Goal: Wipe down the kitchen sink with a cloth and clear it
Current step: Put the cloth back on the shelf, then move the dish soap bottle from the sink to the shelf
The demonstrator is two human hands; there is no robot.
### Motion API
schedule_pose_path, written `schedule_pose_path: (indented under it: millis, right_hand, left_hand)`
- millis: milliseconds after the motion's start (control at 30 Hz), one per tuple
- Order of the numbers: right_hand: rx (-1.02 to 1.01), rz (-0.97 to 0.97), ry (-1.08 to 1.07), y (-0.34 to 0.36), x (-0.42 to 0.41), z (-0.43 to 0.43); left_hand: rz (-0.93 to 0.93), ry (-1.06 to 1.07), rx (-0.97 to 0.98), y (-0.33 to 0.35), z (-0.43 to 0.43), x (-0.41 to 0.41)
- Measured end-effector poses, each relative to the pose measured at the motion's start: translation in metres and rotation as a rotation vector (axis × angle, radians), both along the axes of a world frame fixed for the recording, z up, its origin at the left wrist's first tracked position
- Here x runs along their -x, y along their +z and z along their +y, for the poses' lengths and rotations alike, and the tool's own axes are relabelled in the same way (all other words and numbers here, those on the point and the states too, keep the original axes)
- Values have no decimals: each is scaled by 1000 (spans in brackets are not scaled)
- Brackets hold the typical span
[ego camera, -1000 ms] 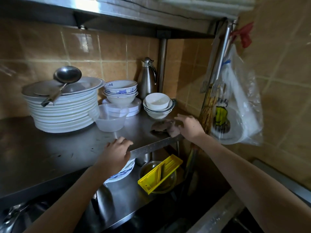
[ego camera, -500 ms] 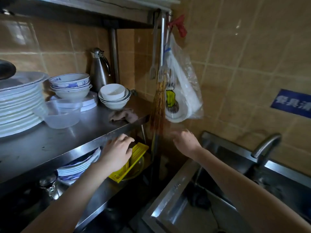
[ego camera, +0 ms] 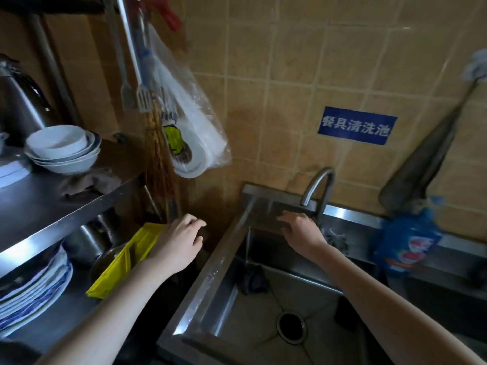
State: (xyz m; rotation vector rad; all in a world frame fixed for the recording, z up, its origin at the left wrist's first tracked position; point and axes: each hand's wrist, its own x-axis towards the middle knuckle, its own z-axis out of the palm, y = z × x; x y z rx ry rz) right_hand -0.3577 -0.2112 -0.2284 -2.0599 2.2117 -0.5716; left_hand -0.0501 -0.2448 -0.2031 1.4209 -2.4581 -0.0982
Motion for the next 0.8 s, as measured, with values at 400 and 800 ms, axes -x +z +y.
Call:
schedule_pose_path:
  millis: [400,800]
  right_hand:
    - [35,-44,-162,-16,137,57]
    - [53,-200,-405,-49,257,114]
  left_hand:
    - [10,-204,-19,-21,-3,159]
    - [55,-439,-102,-43,9,324]
